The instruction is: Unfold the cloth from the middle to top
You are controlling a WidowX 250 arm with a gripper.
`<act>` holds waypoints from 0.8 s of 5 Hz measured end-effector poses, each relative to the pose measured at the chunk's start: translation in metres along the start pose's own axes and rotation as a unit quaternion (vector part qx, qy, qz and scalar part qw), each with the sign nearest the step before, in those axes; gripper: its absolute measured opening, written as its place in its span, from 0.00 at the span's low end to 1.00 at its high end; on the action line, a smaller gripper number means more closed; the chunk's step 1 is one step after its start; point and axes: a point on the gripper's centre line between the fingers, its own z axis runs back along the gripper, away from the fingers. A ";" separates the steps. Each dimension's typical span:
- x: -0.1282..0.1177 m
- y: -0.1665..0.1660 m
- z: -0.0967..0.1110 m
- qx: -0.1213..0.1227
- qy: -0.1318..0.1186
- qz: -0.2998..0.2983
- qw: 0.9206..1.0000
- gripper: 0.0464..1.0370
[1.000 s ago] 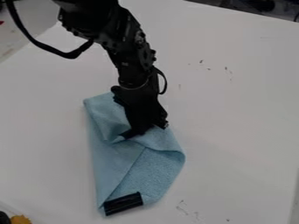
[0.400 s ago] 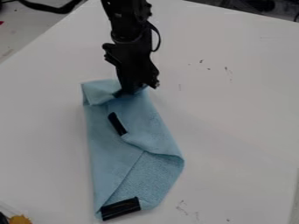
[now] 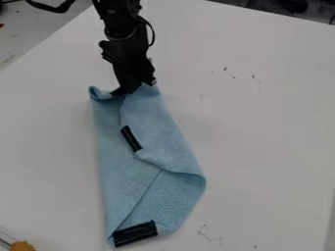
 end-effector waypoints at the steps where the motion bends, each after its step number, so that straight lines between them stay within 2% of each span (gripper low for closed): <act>1: 0.012 0.010 -0.010 0.003 -0.001 -0.024 1.000 0.02; 2: 0.026 0.020 -0.020 0.006 0.001 -0.052 0.999 0.05; 3: 0.037 0.032 -0.020 0.017 -0.008 -0.060 0.998 0.21; 4: 0.047 0.041 -0.019 0.029 -0.013 -0.072 0.997 0.49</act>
